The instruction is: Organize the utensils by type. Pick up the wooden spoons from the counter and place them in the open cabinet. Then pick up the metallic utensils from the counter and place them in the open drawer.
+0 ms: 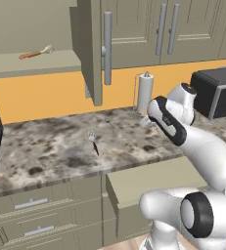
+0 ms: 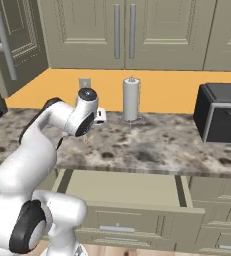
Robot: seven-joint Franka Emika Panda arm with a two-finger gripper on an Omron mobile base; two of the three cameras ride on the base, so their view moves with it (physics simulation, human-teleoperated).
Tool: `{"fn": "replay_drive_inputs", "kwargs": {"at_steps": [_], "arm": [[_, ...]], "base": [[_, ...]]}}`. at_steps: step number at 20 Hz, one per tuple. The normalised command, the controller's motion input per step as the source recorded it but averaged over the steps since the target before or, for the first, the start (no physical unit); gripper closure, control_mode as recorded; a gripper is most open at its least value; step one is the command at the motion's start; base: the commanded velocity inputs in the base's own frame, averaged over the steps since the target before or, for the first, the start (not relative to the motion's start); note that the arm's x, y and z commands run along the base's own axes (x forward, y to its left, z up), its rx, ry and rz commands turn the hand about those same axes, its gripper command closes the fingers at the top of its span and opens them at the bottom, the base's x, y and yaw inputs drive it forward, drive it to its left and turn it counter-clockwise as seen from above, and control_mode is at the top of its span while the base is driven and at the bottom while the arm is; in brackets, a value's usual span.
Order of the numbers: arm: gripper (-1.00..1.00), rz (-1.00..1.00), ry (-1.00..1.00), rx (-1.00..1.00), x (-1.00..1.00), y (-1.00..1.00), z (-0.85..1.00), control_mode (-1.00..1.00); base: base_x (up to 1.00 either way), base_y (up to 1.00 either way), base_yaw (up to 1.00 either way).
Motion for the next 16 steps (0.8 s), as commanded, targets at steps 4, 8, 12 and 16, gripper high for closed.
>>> {"fn": "replay_drive_inputs", "kwargs": {"at_steps": [4, 8, 12, 16], "arm": [[1.0, 0.0, 0.0, -0.17, -1.0, -0.15, 0.23, -1.0], [1.0, 0.0, -0.02, -0.05, -1.0, -0.17, 0.22, -1.0], [1.0, 0.0, 0.0, 0.0, -1.0, -0.04, 0.23, -1.0], [1.0, 0.0, 0.01, -0.02, -0.91, 0.02, 0.21, -1.0]], "base": [[0.0, 0.0, 0.0], [0.0, 0.0, 0.0], [0.0, 0.0, 0.0], [0.0, 0.0, 0.0]]}}
